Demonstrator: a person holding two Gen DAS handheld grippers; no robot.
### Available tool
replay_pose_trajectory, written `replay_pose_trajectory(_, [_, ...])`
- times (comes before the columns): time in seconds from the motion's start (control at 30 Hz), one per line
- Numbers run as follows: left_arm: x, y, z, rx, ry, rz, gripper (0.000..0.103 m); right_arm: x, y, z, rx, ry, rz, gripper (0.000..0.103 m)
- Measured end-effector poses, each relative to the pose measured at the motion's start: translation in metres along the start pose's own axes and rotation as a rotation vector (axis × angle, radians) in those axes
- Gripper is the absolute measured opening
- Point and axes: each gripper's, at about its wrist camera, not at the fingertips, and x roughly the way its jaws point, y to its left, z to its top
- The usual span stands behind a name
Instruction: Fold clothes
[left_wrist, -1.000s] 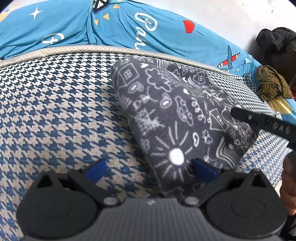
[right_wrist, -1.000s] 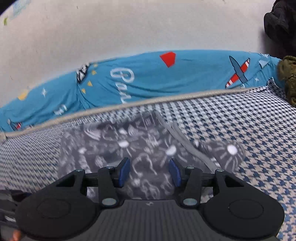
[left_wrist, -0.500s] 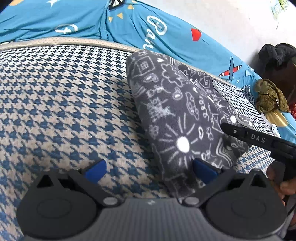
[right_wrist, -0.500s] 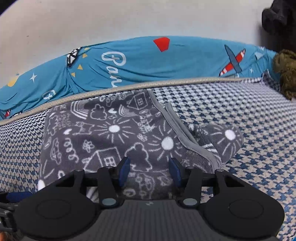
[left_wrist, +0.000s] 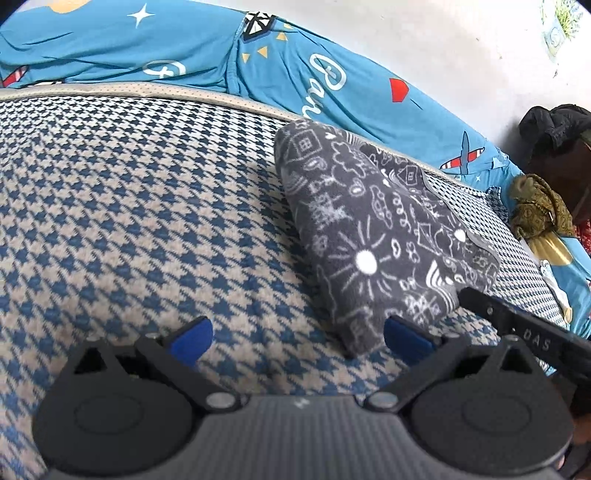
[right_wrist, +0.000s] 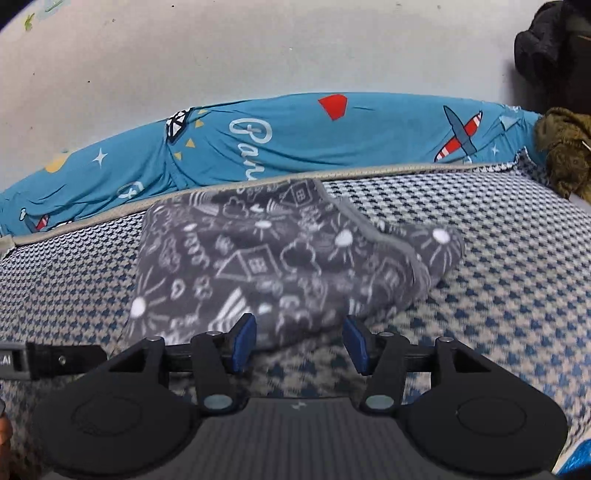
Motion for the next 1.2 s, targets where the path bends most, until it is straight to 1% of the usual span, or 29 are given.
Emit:
replay_pose_trajectory(0.2, [-0.010,0.004,-0.011,-0.016,-0.002,0.030,0.103,-0.007,0.008,-0.017,-0.031,0.024,0.021,0.053])
replay_pose_trajectory(0.3, [-0.013,0.004,-0.013,-0.007,-0.004,0.054,0.103,-0.009,0.013,-0.021,-0.047,0.019,0.023,0.053])
replay_pose_trajectory(0.4, [-0.016,0.004,-0.015,0.002,-0.006,0.080,0.103,-0.010,0.014,-0.021,-0.037,0.010,0.029,0.053])
replay_pose_trajectory(0.53, [-0.015,0.004,-0.016,0.017,-0.005,0.126,0.103,-0.008,0.020,-0.022,-0.038,0.003,0.056,0.053])
replay_pose_trajectory(0.7, [-0.011,0.006,-0.016,0.010,0.028,0.205,0.103,0.000,0.031,-0.029,-0.044,0.053,0.093,0.053])
replay_pose_trajectory(0.87, [-0.016,0.011,-0.017,-0.008,0.033,0.242,0.103,-0.001,0.050,-0.037,-0.092,0.073,0.087,0.053])
replay_pose_trajectory(1.0, [-0.023,0.013,-0.019,-0.001,0.017,0.304,0.103,0.000,0.064,-0.043,-0.111,0.098,0.057,0.053])
replay_pose_trajectory(1.1, [-0.031,0.014,-0.020,0.004,-0.007,0.337,0.103,0.000,0.071,-0.043,-0.111,0.113,0.057,0.053])
replay_pose_trajectory(1.2, [-0.034,0.016,-0.020,0.016,-0.014,0.386,0.103,0.001,0.076,-0.043,-0.109,0.114,0.045,0.053])
